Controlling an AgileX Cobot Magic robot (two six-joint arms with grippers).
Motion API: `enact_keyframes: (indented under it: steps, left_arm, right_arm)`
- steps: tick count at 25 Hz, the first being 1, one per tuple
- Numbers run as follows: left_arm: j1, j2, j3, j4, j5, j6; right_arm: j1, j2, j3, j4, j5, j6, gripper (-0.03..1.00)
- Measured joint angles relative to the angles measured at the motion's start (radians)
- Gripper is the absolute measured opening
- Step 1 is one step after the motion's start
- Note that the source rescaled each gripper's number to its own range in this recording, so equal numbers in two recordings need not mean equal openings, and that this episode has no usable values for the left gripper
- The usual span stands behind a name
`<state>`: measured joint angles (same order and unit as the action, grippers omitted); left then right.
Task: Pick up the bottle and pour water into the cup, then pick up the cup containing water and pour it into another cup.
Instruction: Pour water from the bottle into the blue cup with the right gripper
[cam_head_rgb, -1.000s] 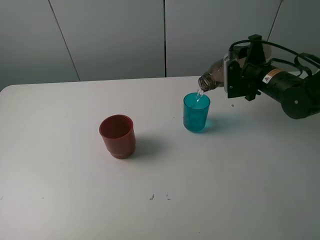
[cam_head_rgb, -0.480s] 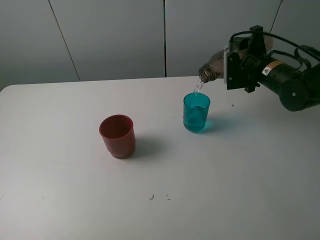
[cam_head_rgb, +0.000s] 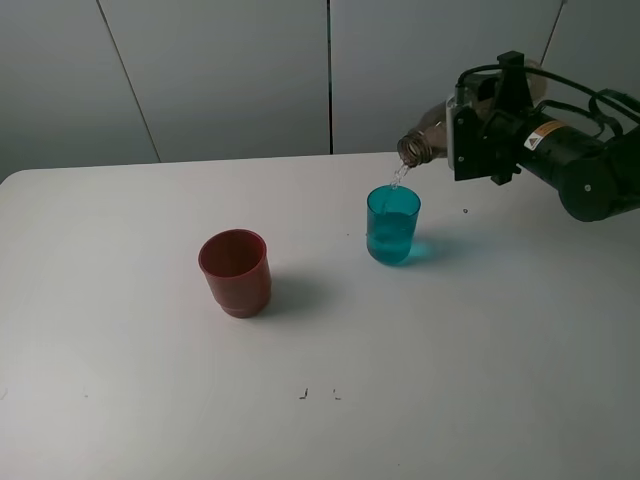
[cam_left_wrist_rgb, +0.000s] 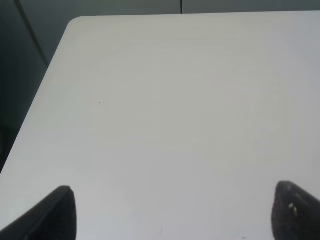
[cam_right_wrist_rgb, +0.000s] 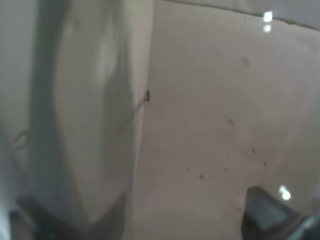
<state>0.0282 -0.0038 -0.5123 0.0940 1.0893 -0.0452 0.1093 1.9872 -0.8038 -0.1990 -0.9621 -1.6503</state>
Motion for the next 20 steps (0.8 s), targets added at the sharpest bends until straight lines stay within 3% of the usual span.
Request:
enact_keyframes:
  steps: [20]
  left_arm:
    - [0.0, 0.0, 0.0, 0.0, 0.0, 0.004]
  right_arm:
    - [0.0, 0.0, 0.0, 0.0, 0.0, -0.06, 0.03]
